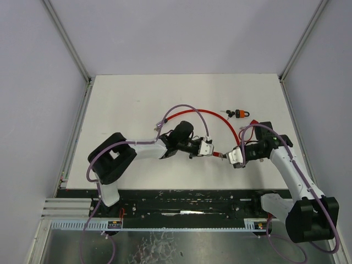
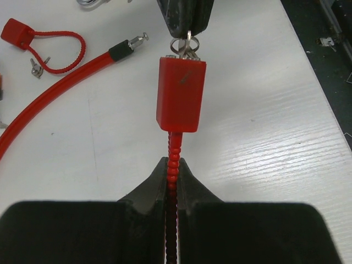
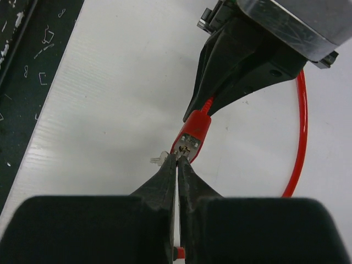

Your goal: Lock with the key

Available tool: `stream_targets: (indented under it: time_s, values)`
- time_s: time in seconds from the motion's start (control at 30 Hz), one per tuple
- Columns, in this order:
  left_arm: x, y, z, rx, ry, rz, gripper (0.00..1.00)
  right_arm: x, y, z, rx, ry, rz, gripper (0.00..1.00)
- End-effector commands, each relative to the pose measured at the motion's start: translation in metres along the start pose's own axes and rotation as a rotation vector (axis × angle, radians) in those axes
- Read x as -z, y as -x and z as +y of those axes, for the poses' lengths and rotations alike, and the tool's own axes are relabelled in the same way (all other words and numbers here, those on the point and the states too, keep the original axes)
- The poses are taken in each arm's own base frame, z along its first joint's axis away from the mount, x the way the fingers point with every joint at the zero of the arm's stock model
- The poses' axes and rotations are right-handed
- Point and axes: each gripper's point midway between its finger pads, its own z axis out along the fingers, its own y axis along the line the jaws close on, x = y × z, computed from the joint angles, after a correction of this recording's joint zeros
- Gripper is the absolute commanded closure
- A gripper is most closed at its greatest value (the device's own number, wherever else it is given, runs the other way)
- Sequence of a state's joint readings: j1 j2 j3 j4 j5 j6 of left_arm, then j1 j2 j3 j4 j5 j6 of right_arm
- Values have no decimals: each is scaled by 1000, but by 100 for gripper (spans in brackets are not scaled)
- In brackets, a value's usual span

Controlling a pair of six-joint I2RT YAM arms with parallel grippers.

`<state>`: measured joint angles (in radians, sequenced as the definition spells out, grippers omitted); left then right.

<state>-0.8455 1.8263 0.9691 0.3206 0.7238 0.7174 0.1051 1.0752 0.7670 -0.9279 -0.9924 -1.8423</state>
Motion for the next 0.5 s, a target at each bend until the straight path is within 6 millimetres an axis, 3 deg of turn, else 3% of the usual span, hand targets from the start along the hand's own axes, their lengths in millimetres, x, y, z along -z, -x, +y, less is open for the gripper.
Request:
stream_targets:
  time_s: [0.0, 0.2, 0.47]
  values:
    - [-4, 16, 4, -49, -26, -43, 100, 0, 3, 11, 124, 36, 15, 93]
    - [-3, 13, 6, -51, -9, -25, 100, 12, 15, -1, 86, -28, 6, 85]
    - [-2, 12, 6, -57, -10, -20, 100, 11, 16, 3, 85, -54, -27, 64]
